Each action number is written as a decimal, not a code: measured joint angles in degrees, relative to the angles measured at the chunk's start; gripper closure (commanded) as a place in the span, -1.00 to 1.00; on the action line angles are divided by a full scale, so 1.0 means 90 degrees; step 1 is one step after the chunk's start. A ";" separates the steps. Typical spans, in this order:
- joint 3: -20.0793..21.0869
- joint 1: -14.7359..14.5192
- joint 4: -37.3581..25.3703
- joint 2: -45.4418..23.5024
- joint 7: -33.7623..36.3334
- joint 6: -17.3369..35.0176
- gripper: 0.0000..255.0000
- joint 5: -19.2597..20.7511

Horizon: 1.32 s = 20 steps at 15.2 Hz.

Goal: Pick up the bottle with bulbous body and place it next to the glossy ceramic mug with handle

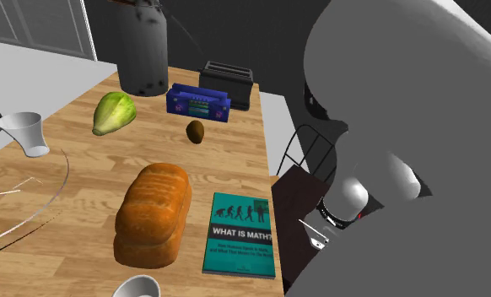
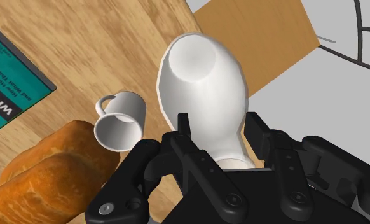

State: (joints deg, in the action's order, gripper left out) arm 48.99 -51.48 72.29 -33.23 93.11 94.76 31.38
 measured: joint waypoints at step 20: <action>-0.0066 0.0211 0.0917 -0.0105 0.0248 0.0910 -1.00 0.0133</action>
State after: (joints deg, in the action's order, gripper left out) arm 48.40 -49.58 80.55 -34.17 95.34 102.94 32.58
